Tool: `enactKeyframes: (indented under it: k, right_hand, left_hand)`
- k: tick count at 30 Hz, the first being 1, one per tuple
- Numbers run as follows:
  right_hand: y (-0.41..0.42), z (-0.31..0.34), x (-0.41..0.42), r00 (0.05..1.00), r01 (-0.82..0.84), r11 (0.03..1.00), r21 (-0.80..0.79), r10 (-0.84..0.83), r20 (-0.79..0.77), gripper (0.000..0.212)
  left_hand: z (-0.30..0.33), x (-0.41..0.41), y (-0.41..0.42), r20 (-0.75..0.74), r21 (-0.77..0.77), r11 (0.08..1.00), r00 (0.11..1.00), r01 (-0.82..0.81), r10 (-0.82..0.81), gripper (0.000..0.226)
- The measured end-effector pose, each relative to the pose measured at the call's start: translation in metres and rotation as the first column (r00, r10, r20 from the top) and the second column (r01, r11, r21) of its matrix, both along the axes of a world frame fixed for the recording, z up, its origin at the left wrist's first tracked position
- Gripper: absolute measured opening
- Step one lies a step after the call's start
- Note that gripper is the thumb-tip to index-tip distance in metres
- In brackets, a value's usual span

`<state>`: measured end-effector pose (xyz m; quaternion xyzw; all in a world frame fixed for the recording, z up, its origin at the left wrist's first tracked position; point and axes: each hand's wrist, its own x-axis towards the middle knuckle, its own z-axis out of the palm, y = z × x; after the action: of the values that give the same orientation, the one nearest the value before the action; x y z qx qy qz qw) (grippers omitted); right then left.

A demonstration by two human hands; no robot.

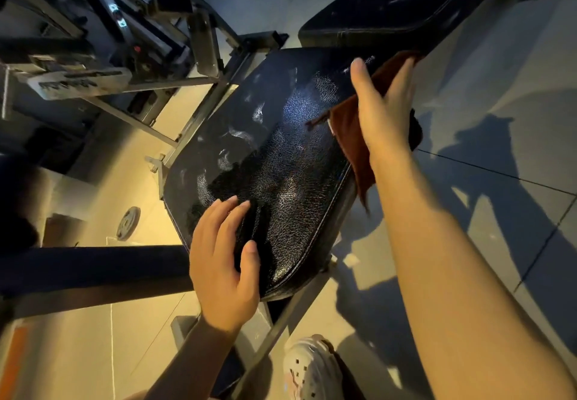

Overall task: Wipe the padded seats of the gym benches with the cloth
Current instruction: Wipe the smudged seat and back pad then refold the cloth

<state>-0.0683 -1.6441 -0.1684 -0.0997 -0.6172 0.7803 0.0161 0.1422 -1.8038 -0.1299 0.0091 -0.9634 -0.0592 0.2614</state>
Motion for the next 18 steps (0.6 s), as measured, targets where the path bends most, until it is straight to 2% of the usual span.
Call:
enactKeyframes:
  k: [3,7,11,14,18]
  right_hand:
    - [-0.003,-0.002,0.005,0.998,0.032,0.998,0.049,-0.030,-0.048,0.087]
    - [-0.019,-0.002,0.061,0.995,0.043,0.993,0.112,-0.032,-0.095,0.068]
    - [-0.033,0.002,0.115,0.991,0.014,0.997,0.075,-0.005,-0.130,0.068]
    - [-0.029,0.002,0.092,0.997,0.032,0.998,0.051,-0.028,-0.077,0.071]
    - [-0.005,-0.002,0.009,0.999,0.044,0.997,0.064,-0.043,-0.020,0.065]
  left_hand:
    - [0.001,-0.001,0.001,0.000,0.001,1.000,1.000,0.007,-0.007,0.042]
    - [0.001,-0.001,0.001,0.012,0.024,1.000,1.000,0.001,-0.001,0.041]
    - [-0.001,0.001,-0.001,-0.007,0.063,0.998,1.000,-0.024,0.024,0.044]
    - [0.001,0.001,0.002,-0.001,0.069,0.998,1.000,-0.014,0.014,0.043]
    - [0.003,-0.003,0.002,0.011,0.051,0.999,1.000,0.011,-0.011,0.043]
